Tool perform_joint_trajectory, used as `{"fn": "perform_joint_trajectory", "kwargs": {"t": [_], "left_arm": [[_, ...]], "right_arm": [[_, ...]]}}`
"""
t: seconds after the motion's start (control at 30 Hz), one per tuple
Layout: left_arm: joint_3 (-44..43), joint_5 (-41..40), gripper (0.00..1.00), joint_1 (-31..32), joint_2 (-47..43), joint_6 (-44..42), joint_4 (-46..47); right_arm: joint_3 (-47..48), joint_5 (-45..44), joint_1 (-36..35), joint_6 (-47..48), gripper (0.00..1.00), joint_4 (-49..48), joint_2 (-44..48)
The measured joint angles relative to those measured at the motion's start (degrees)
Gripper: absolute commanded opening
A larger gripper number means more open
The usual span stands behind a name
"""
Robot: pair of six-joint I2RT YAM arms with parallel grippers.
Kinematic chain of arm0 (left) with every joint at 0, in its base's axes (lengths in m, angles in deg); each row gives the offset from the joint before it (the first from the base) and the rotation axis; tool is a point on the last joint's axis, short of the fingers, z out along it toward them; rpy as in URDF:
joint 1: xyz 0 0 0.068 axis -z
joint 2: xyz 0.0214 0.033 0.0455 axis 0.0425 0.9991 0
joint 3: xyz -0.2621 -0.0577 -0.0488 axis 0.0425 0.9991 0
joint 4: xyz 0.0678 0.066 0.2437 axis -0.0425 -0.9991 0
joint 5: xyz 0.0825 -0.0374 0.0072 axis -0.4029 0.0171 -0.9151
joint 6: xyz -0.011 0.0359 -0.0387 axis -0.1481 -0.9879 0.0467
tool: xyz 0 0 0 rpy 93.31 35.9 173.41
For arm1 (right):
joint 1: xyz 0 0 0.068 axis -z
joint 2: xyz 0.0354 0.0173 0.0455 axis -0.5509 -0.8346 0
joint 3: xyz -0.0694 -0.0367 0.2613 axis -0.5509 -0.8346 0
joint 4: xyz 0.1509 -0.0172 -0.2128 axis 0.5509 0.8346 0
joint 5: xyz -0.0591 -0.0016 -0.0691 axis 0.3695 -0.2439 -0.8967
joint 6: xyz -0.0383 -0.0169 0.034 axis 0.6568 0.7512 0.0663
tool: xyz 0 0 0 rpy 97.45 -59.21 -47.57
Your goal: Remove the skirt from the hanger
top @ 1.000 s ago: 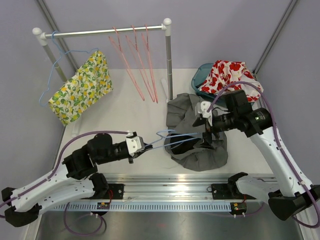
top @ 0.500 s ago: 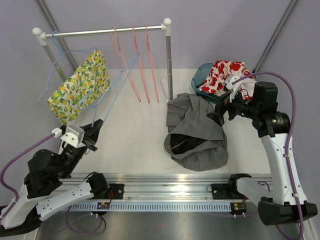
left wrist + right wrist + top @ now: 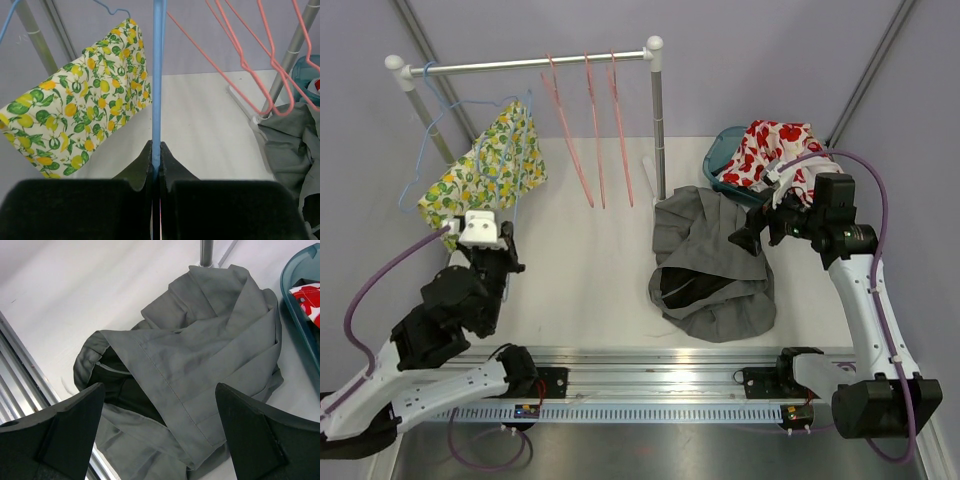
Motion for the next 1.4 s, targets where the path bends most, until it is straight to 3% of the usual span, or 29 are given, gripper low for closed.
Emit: {"fn": "perform_joint_trajectory", "kwargs": {"t": [0.13,0.33,0.53,0.8,1.17,1.27,1.3,1.4], "left_arm": [[-5.81,1.84,0.0,-4.13,10.4,0.96,0.39],[-16.96,21.09,0.0,-32.37,23.32,7.41,-2.38],[-26.27,37.0,0.0,-42.93,33.79,12.48,-3.15],[-31.63,50.42,0.0,-49.55,45.29,17.22,-3.04],[-37.13,56.81,0.0,-50.88,56.04,18.53,-3.34],[-37.09,57.66,0.05,-50.88,56.24,18.53,-3.32],[-37.0,57.88,0.16,-50.88,56.24,18.49,-3.3],[-36.3,58.47,0.23,-50.88,56.11,18.58,-2.86]], "right_arm": [[-0.7,1.2,1.42,-0.39,0.99,-0.96,0.09],[-2.1,2.8,2.62,-0.74,0.99,-1.42,1.38],[-2.67,4.02,3.5,-0.9,1.0,-1.88,2.62],[-3.19,5.16,3.78,-0.94,0.99,-2.08,2.89],[-3.23,6.54,3.8,-0.87,0.99,-2.05,2.93],[-3.23,6.6,3.8,-0.44,0.99,-2.01,2.93],[-3.23,6.86,3.8,0.02,0.99,-1.86,2.93],[-3.23,8.11,3.8,2.86,0.99,-0.48,2.93]]}}
